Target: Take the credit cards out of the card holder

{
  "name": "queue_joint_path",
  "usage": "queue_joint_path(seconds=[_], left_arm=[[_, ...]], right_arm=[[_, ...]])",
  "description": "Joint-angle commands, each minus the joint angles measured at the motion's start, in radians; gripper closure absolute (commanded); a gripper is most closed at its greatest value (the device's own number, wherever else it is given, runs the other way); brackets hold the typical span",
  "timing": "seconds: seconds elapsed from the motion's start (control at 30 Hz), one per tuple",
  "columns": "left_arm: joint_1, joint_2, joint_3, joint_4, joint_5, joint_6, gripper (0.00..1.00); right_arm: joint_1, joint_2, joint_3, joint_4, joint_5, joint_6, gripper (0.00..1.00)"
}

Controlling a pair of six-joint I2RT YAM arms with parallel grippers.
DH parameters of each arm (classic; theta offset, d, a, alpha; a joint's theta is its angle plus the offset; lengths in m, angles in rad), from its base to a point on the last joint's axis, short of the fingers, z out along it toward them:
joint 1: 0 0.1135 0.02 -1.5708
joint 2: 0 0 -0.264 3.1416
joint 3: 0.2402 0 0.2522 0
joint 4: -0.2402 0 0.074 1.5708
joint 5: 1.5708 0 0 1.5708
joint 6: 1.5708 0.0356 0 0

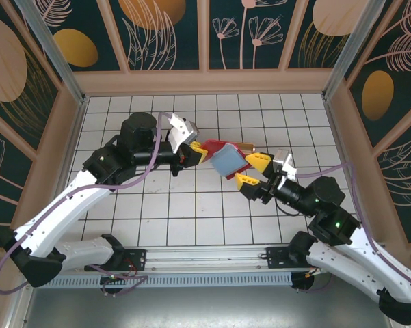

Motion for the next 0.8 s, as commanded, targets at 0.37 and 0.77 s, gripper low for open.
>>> queue_joint_path(seconds=[0.37, 0.77], left_arm=[[0.001, 0.014, 0.077, -0.115, 0.067, 0.075, 1.00], [0.001, -0.119, -0.056, 0.182, 0.190, -0.064, 1.00]], right_arm=[[-0.017, 0.062, 0.073, -0.153, -0.019, -0.049, 0.39], [-0.018, -0.055, -0.066, 0.078, -0.165, -0.026, 0.59]])
